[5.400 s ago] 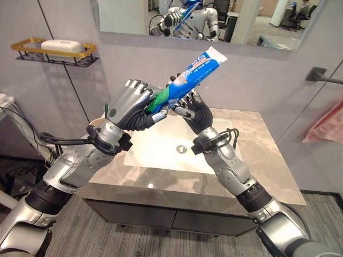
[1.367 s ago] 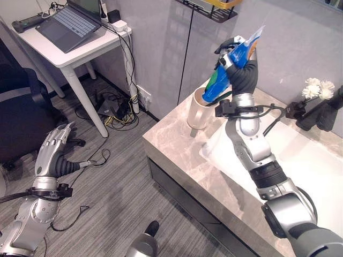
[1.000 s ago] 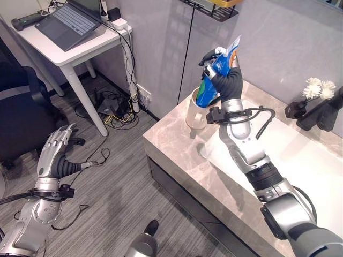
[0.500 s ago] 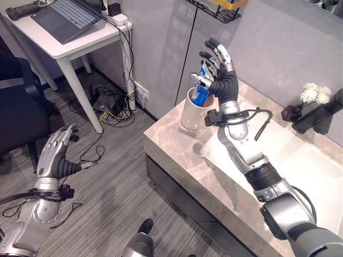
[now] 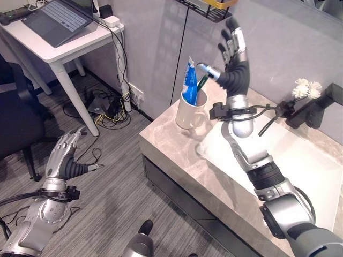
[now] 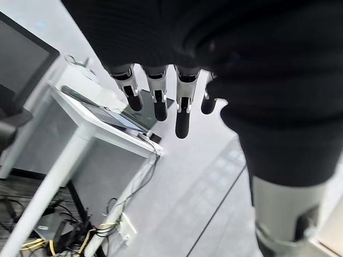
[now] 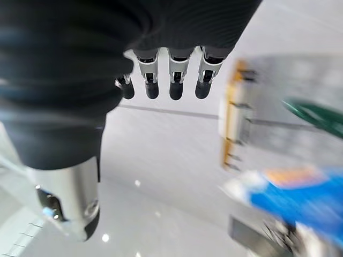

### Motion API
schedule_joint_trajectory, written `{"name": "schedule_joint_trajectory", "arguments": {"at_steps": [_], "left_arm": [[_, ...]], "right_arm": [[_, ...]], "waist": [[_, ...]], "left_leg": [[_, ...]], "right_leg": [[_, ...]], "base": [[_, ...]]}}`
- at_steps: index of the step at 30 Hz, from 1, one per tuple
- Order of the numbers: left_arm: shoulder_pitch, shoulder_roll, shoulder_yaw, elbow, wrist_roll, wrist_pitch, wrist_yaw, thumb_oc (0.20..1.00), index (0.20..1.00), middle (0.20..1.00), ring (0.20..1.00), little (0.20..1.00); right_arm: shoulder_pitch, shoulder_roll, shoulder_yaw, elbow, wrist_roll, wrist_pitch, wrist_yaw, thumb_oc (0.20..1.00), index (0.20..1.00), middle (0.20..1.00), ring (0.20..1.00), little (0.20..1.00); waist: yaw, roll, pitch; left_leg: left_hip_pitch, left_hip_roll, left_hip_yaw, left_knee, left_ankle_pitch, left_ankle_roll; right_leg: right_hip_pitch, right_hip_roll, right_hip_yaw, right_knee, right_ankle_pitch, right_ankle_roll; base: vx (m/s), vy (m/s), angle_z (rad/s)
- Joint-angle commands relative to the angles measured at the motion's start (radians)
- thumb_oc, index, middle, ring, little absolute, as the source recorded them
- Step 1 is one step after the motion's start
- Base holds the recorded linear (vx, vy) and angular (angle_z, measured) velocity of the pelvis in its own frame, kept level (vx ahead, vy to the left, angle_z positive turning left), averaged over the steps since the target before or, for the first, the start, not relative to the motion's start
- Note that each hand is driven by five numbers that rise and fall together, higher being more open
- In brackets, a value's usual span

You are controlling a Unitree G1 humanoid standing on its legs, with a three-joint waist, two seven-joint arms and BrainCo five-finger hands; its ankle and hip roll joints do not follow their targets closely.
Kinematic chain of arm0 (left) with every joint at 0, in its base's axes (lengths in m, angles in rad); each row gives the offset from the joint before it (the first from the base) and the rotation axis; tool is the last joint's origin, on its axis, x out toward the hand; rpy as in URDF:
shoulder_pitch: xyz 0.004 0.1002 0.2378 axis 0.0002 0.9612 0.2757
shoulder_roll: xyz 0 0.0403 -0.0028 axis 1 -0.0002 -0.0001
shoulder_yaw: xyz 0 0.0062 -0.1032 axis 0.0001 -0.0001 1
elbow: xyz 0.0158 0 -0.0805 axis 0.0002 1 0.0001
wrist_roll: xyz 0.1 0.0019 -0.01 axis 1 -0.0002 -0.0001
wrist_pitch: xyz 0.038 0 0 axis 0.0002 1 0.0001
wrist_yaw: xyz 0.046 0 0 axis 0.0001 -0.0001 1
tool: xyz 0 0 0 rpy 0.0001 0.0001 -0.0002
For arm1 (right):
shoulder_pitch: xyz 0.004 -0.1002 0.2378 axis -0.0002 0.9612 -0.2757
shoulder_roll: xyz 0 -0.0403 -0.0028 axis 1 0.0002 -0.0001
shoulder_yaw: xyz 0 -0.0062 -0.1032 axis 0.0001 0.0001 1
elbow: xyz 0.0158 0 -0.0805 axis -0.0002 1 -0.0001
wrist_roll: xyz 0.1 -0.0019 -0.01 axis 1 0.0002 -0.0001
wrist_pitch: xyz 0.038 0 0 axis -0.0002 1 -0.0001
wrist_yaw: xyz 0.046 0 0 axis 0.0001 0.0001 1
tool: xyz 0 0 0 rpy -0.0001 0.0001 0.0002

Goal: Put brush and paste in cup on sink, flatten towel.

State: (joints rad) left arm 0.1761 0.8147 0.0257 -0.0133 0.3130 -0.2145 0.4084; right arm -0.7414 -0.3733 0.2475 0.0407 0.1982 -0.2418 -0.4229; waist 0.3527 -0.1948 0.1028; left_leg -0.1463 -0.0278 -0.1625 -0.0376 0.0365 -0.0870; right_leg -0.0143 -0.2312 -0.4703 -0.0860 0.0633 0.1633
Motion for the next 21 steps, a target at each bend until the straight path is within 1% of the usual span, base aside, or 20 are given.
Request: {"name": "schedule_joint_trajectory", "arguments": {"at_steps": [1,2,4,5,6,7,9,10,11,12,13,14,15,16,17,18,19,20,21], "left_arm": [[-0.008,-0.019,0.011,0.000,-0.013,-0.042,0.018,1.000,1.000,1.000,1.000,1.000],[-0.002,-0.024,0.016,-0.005,-0.011,-0.046,0.014,1.000,1.000,1.000,1.000,1.000],[0.018,-0.030,0.040,-0.012,-0.003,-0.058,0.007,1.000,1.000,1.000,1.000,1.000],[0.025,-0.037,0.051,-0.008,-0.003,-0.061,0.007,1.000,1.000,1.000,1.000,1.000],[0.034,-0.046,0.059,-0.005,-0.004,-0.064,0.005,1.000,1.000,1.000,1.000,1.000],[0.034,-0.045,0.056,-0.005,-0.004,-0.064,0.005,1.000,1.000,1.000,1.000,1.000],[0.051,-0.061,0.072,-0.004,-0.003,-0.068,-0.001,1.000,1.000,1.000,1.000,1.000],[0.061,-0.068,0.083,-0.001,-0.007,-0.068,-0.003,1.000,1.000,1.000,1.000,1.000],[0.069,-0.075,0.092,0.002,-0.012,-0.069,-0.003,1.000,1.000,1.000,1.000,1.000],[0.078,-0.084,0.103,0.005,-0.020,-0.072,-0.002,1.000,1.000,1.000,1.000,1.000],[0.086,-0.099,0.121,0.008,-0.037,-0.069,0.004,1.000,1.000,1.000,1.000,1.000],[0.089,-0.114,0.134,0.015,-0.057,-0.068,0.012,1.000,1.000,1.000,1.000,1.000],[0.085,-0.130,0.144,0.037,-0.087,-0.065,0.015,1.000,1.000,1.000,1.000,1.000],[0.083,-0.129,0.141,0.038,-0.089,-0.066,0.015,1.000,1.000,1.000,1.000,1.000],[0.081,-0.156,0.158,0.066,-0.117,-0.057,0.016,1.000,1.000,1.000,1.000,1.000],[0.081,-0.156,0.158,0.066,-0.117,-0.057,0.016,1.000,1.000,1.000,1.000,1.000],[0.089,-0.191,0.185,0.079,-0.139,-0.048,0.018,1.000,1.000,1.000,1.000,1.000],[0.089,-0.191,0.185,0.078,-0.139,-0.048,0.018,1.000,1.000,1.000,1.000,1.000],[0.099,-0.223,0.202,0.099,-0.153,-0.039,0.022,1.000,1.000,1.000,1.000,1.000]], "right_arm": [[0.063,-0.120,-0.099,-0.149,-0.182,-0.063,-0.077,1.000,1.000,1.000,1.000,1.000],[0.096,-0.144,-0.131,-0.174,-0.226,-0.062,-0.088,1.000,1.000,1.000,1.000,1.000],[0.189,-0.230,-0.208,-0.219,-0.348,-0.051,-0.119,1.000,1.000,1.000,1.000,1.000],[0.236,-0.259,-0.248,-0.236,-0.385,-0.046,-0.134,1.000,1.000,1.000,1.000,1.000],[0.294,-0.288,-0.302,-0.240,-0.419,-0.040,-0.148,1.000,1.000,1.000,1.000,1.000],[0.301,-0.289,-0.305,-0.245,-0.421,-0.039,-0.148,1.000,1.000,1.000,1.000,1.000],[0.396,-0.307,-0.400,-0.210,-0.443,-0.021,-0.178,1.000,1.000,1.000,1.000,1.000],[0.438,-0.315,-0.442,-0.183,-0.451,-0.015,-0.192,1.000,1.000,1.000,1.000,1.000],[0.468,-0.323,-0.476,-0.148,-0.476,0.004,-0.223,1.000,1.000,1.000,1.000,1.000],[0.503,-0.341,-0.503,-0.091,-0.500,0.019,-0.245,1.000,1.000,1.000,1.000,1.000],[0.532,-0.334,-0.530,-0.052,-0.503,0.037,-0.268,1.000,1.000,1.000,1.000,1.000],[0.566,-0.324,-0.563,0.006,-0.498,0.052,-0.294,1.000,1.000,1.000,1.000,1.000],[0.618,-0.308,-0.600,0.074,-0.489,0.071,-0.317,1.000,1.000,1.000,1.000,1.000],[0.619,-0.309,-0.601,0.076,-0.488,0.069,-0.318,1.000,1.000,1.000,1.000,1.000],[0.669,-0.277,-0.658,0.140,-0.475,0.091,-0.347,1.000,1.000,1.000,1.000,1.000],[0.669,-0.277,-0.658,0.140,-0.475,0.091,-0.347,1.000,1.000,1.000,1.000,1.000],[0.733,-0.249,-0.708,0.244,-0.456,0.111,-0.387,1.000,1.000,1.000,1.000,1.000],[0.733,-0.249,-0.708,0.244,-0.455,0.110,-0.388,1.000,1.000,1.000,1.000,1.000],[0.798,-0.228,-0.741,0.329,-0.434,0.131,-0.406,1.000,1.000,1.000,1.000,1.000]], "waist": [[-0.055,0.032,-0.071],[-0.070,0.037,-0.073],[-0.103,0.048,-0.078],[-0.120,0.054,-0.080],[-0.146,0.061,-0.082],[-0.143,0.061,-0.082],[-0.176,0.072,-0.084],[-0.189,0.078,-0.083],[-0.199,0.085,-0.080],[-0.203,0.094,-0.073],[-0.207,0.106,-0.065],[-0.218,0.117,-0.054],[-0.245,0.127,-0.042],[-0.243,0.128,-0.042],[-0.271,0.141,-0.041],[-0.271,0.141,-0.041],[-0.286,0.148,-0.044],[-0.284,0.148,-0.046],[-0.303,0.149,-0.046]], "left_leg": [[0.013,-0.021,0.029,-0.050,0.019,0.068],[0.021,-0.022,0.037,-0.050,0.014,0.072],[0.040,-0.024,0.056,-0.050,0.005,0.080],[0.050,-0.024,0.068,-0.050,-0.001,0.083],[0.063,-0.027,0.081,-0.050,-0.007,0.089],[0.060,-0.029,0.082,-0.050,-0.001,0.090],[0.084,-0.029,0.109,-0.050,-0.017,0.097],[0.088,-0.031,0.123,-0.050,-0.013,0.102],[0.100,-0.026,0.138,-0.050,-0.023,0.104],[0.107,-0.023,0.159,-0.050,-0.021,0.107],[0.117,-0.013,0.183,-0.050,-0.031,0.107],[0.122,-0.007,0.196,-0.050,-0.029,0.110],[0.123,-0.005,0.199,-0.050,-0.021,0.115],[0.121,-0.003,0.200,-0.050,-0.016,0.114],[0.125,-0.005,0.212,-0.050,-0.009,0.122],[0.125,-0.005,0.212,-0.050,-0.009,0.122],[0.127,-0.010,0.238,-0.050,-0.005,0.126],[0.127,-0.010,0.239,-0.050,-0.005,0.126],[0.141,-0.017,0.249,-0.050,-0.017,0.122]], "right_leg": [[0.085,-0.086,0.057,0.026,0.173,0.084],[0.083,-0.089,0.065,0.033,0.175,0.085],[0.076,-0.096,0.086,0.050,0.180,0.088],[0.072,-0.100,0.098,0.059,0.183,0.089],[0.064,-0.105,0.115,0.068,0.191,0.090],[0.061,-0.107,0.116,0.069,0.195,0.090],[0.056,-0.114,0.134,0.078,0.206,0.095],[0.047,-0.118,0.147,0.086,0.215,0.095],[0.040,-0.116,0.152,0.102,0.205,0.095],[0.024,-0.116,0.146,0.129,0.192,0.092],[0.012,-0.110,0.117,0.160,0.161,0.087],[0.002,-0.094,0.103,0.201,0.129,0.077],[-0.017,-0.042,0.131,0.247,0.074,0.053],[-0.023,-0.041,0.131,0.254,0.073,0.048],[-0.063,0.054,0.187,0.298,-0.003,0.015],[-0.063,0.054,0.187,0.298,-0.003,0.015],[-0.092,0.112,0.191,0.321,-0.040,-0.009],[-0.093,0.113,0.192,0.321,-0.041,-0.009],[-0.087,0.149,0.214,0.296,-0.073,-0.028]], "base": [[0.02,0.075,-0.11],[0.03,0.076,-0.20],[0.02,0.100,-0.26],[0.01,0.115,-0.30],[-0.01,0.087,-0.30],[-0.01,0.091,-0.35],[0.01,0.086,-0.39],[0.01,0.090,-0.44],[-0.05,0.107,-0.49],[-0.04,0.099,-0.46],[-0.08,0.116,-0.50],[-0.07,0.118,-0.76],[-0.08,0.075,-0.70],[-0.04,0.097,-0.60],[0.00,0.054,-0.18],[0.02,0.105,-0.34],[0.01,0.041,-0.34],[0.05,0.016,-0.53],[0.05,-0.045,-0.37]]}}
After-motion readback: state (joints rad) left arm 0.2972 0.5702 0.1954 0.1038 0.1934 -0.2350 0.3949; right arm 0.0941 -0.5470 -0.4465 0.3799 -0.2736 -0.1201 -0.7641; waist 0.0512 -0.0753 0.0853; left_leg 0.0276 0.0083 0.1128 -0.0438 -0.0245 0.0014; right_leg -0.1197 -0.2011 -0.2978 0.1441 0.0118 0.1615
